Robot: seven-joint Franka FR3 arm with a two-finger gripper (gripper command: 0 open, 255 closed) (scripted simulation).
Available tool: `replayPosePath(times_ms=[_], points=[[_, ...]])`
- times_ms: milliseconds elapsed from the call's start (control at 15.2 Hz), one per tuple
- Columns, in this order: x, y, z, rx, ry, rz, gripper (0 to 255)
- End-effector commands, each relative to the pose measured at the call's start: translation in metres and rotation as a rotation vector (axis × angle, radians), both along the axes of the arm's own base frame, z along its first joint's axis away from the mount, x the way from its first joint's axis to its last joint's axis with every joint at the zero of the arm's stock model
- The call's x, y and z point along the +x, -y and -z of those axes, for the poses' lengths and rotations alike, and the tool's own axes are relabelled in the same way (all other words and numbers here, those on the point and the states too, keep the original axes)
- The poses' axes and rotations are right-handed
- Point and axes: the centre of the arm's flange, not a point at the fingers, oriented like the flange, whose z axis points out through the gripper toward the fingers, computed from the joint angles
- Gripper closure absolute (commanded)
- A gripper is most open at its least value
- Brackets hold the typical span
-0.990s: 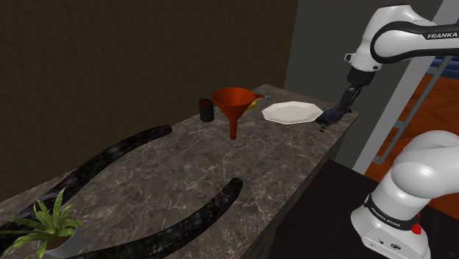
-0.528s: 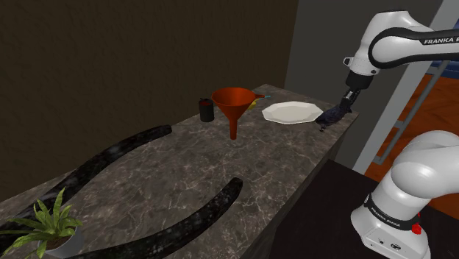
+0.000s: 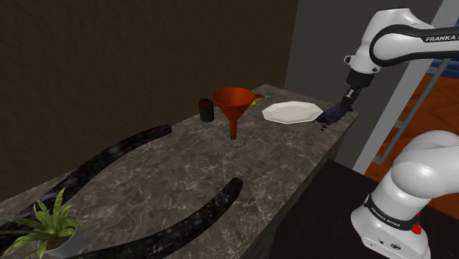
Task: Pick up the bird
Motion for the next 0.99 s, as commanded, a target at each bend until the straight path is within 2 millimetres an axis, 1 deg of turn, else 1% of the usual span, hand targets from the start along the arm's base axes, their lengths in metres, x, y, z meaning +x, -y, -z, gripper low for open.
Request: replayPosePath(times_ms=[0, 792, 924], points=[[0.001, 0.000, -0.010, 0.000, 0.000, 0.000, 255], [0.001, 0.000, -0.073, 0.000, 0.000, 0.000, 255], [0.001, 0.000, -0.074, 0.000, 0.000, 0.000, 255]])
